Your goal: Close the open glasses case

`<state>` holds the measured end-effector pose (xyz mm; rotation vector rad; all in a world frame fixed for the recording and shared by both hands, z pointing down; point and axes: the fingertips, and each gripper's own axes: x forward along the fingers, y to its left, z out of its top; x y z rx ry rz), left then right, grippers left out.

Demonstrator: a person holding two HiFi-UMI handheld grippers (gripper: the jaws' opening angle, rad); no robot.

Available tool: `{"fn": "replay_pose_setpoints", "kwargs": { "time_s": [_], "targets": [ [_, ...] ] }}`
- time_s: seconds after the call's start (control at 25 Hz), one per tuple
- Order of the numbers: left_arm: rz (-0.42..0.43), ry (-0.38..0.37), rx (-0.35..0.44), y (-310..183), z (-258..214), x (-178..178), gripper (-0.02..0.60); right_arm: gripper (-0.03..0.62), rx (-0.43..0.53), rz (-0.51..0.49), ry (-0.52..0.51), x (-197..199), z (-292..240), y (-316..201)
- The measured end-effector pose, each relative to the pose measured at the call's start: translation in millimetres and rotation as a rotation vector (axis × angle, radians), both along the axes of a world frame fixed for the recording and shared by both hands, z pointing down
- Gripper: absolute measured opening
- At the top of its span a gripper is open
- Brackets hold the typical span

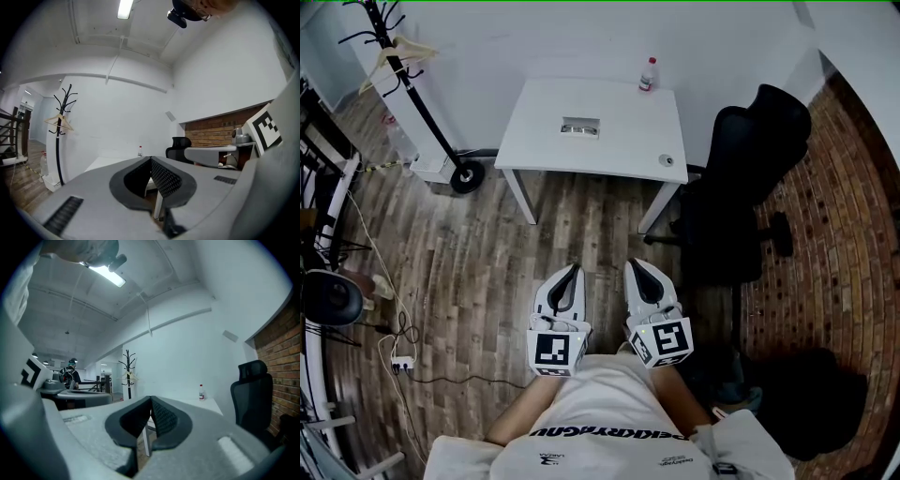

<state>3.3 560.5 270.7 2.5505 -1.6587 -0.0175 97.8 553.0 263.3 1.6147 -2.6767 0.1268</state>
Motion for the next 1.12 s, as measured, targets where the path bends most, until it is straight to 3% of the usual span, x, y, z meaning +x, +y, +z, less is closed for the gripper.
{"fn": "replay_pose_setpoints", "kwargs": {
  "time_s": [0.24, 0.68, 1.12],
  "targets": [
    [0.066, 0.007, 0.001, -5.8, 6.4, -28.0, -0.003, -0.005, 0.011, 0.015, -0.010, -36.9, 2.2, -3.2],
    [0.009, 0.010, -0.028, -46.0, 16.0, -60.6, -0.003, -0.003, 0.021, 0.036, 0.004, -61.1, 3.5, -46.4],
    [-0.013, 0.012, -0.051, -160.1, 41.4, -67.6, -0.003, -0.005, -0.025, 0.045, 0.019, -62.6, 35.7, -161.2]
  ]
}}
